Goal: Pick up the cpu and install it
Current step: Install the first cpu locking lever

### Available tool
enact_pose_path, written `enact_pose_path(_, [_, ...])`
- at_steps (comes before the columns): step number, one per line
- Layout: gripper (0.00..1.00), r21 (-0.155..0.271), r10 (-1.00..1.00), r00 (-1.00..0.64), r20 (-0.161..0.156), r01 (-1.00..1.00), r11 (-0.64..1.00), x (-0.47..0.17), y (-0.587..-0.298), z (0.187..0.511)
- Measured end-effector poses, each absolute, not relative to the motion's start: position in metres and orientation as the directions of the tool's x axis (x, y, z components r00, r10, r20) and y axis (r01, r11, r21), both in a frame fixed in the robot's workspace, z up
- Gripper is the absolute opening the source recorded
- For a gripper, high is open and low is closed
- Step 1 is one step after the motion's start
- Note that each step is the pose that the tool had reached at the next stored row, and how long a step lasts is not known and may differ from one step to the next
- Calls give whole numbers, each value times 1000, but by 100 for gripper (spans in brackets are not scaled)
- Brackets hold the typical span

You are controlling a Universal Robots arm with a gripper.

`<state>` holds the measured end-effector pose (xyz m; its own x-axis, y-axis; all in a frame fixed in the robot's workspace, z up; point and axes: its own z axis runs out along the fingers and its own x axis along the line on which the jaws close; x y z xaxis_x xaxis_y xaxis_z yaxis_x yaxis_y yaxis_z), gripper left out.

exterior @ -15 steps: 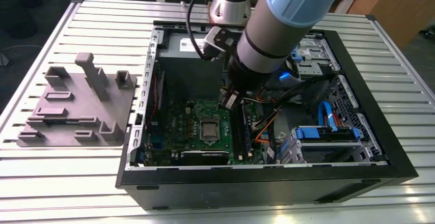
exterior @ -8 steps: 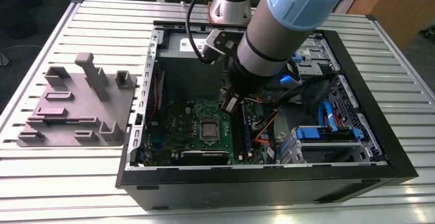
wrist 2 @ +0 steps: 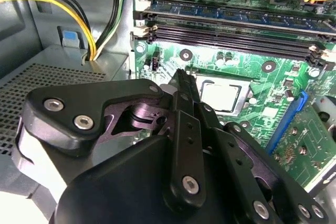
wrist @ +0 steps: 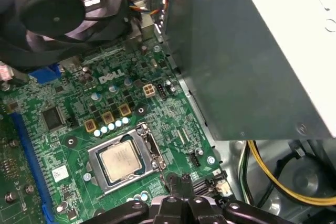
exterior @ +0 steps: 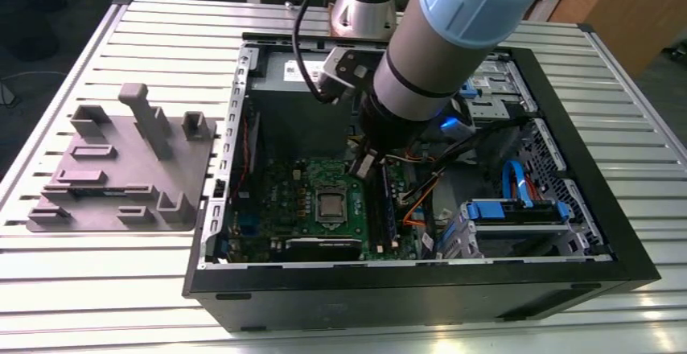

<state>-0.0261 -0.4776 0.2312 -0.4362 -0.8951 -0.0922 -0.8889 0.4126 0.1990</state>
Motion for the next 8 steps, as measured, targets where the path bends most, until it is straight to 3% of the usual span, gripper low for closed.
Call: enact_pose_path(8, [10,188,-901,-422,-98,-897,399,-29,-478,233])
